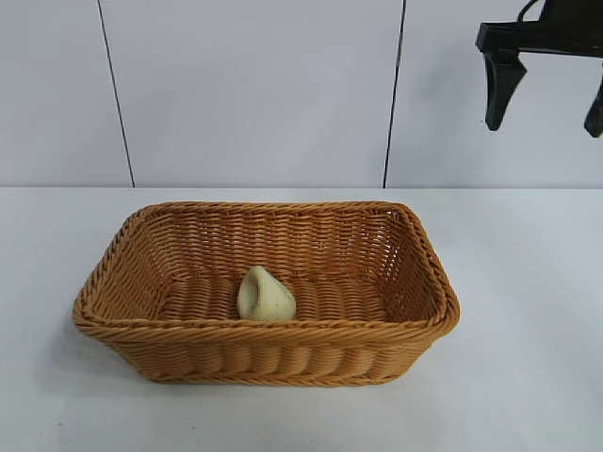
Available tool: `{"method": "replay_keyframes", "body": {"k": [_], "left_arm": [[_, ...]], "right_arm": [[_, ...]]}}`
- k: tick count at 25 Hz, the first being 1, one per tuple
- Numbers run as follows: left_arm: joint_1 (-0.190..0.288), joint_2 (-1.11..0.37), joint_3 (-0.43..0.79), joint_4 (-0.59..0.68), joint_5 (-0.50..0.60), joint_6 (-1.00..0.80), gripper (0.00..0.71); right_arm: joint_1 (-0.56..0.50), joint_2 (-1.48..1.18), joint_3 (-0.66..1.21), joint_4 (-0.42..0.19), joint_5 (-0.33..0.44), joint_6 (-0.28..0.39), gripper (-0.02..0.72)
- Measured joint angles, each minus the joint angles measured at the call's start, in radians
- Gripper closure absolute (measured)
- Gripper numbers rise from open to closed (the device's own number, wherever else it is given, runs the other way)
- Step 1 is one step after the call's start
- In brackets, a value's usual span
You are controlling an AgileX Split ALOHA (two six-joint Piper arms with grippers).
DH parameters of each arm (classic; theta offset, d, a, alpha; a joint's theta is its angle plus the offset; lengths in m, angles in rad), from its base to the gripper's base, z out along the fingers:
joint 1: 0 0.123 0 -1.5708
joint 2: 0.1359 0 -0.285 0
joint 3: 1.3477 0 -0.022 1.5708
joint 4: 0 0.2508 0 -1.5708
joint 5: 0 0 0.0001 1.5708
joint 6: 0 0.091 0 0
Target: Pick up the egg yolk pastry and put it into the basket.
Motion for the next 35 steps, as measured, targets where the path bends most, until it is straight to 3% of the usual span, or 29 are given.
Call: {"method": "replay_keyframes", "body": {"k": [12,18,22,35], "left_arm": [[0.000,0.000,0.000,0.000,0.000,0.000,0.015],[0.000,0.000,0.000,0.000,0.000,0.000,0.015],[0.000,0.000,0.000,0.000,0.000,0.000,0.015],[0.000,0.000,0.000,0.000,0.000,0.000,0.015]], "right_arm": [[0.000,-0.598,0.667,0.000,-0.004,-0.005,0.008],[0.000,-0.903,0.923,0.008,-0.124,-0.055,0.008],[0.000,-1.096,1.038,0.012,-0.184,-0.073,0.008],[-0.046,-1.511,1.071,0.019,-0.182,-0.077,0.008]]}}
